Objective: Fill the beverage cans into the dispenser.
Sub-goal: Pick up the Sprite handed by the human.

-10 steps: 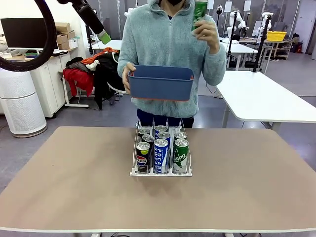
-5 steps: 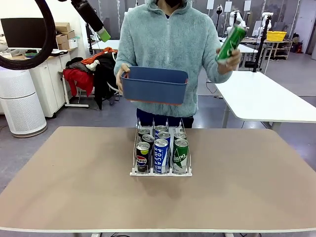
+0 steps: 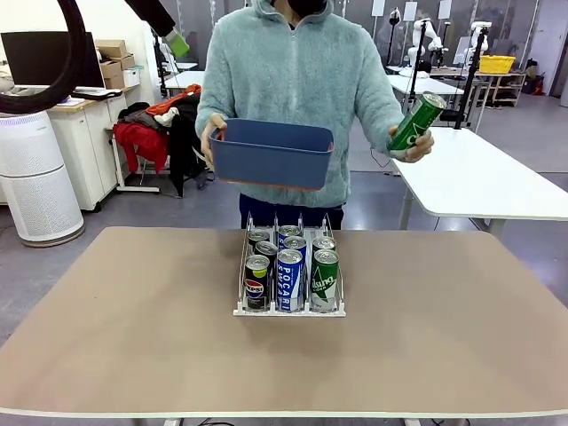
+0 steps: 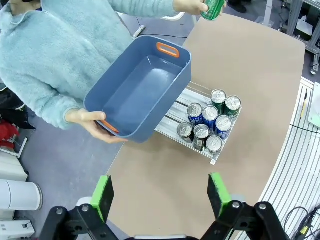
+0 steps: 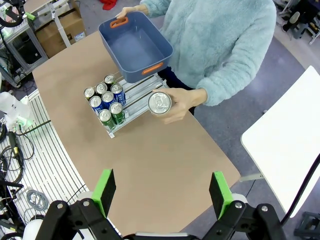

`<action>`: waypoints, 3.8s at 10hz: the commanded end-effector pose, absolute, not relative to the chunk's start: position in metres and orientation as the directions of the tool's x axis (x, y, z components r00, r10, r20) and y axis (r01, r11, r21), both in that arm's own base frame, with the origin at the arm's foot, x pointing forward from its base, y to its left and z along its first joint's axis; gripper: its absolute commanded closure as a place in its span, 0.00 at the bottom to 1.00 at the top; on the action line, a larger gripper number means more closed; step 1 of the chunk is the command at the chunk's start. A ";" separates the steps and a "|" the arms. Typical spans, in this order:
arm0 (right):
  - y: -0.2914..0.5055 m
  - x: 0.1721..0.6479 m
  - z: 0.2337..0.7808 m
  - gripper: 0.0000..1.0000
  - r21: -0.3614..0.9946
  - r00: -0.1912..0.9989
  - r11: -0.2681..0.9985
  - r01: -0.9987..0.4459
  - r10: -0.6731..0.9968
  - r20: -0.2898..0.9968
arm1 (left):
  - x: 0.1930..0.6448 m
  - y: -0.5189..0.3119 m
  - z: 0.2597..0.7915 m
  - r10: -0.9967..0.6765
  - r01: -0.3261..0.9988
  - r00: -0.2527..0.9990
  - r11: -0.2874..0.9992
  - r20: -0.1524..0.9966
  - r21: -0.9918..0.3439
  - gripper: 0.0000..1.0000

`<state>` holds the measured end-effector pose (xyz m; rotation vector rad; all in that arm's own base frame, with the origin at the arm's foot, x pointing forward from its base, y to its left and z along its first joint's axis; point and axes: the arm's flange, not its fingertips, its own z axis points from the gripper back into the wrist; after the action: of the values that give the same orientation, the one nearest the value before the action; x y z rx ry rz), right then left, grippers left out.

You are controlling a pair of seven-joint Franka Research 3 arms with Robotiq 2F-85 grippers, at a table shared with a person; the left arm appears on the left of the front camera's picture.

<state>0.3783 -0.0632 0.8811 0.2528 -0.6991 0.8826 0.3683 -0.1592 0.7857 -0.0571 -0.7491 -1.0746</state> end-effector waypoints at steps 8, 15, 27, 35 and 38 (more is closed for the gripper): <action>-0.062 0.377 0.880 0.00 -0.074 0.434 0.622 -0.780 0.621 0.653 | 0.367 -0.159 0.787 -0.773 0.809 0.253 0.499 0.582 0.311 0.00; -0.062 0.377 0.880 0.00 -0.074 0.434 0.622 -0.780 0.621 0.653 | 0.367 -0.159 0.787 -0.773 0.809 0.253 0.499 0.582 0.311 0.00; -0.062 0.377 0.880 0.00 -0.074 0.434 0.622 -0.780 0.621 0.653 | 0.367 -0.159 0.787 -0.773 0.809 0.253 0.499 0.582 0.311 0.00; -0.060 0.392 0.865 0.00 -0.002 0.454 0.587 -0.810 0.629 0.632 | 0.367 -0.159 0.787 -0.773 0.809 0.253 0.499 0.582 0.311 0.00; -0.049 0.403 0.848 0.00 0.029 0.461 0.555 -0.831 0.658 0.595 | 0.367 -0.159 0.787 -0.773 0.809 0.253 0.499 0.582 0.311 0.00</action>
<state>0.4026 -0.0516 0.8495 0.3175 -0.5795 0.9106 0.3676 -0.1592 0.7869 -0.0559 -0.7523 -1.0750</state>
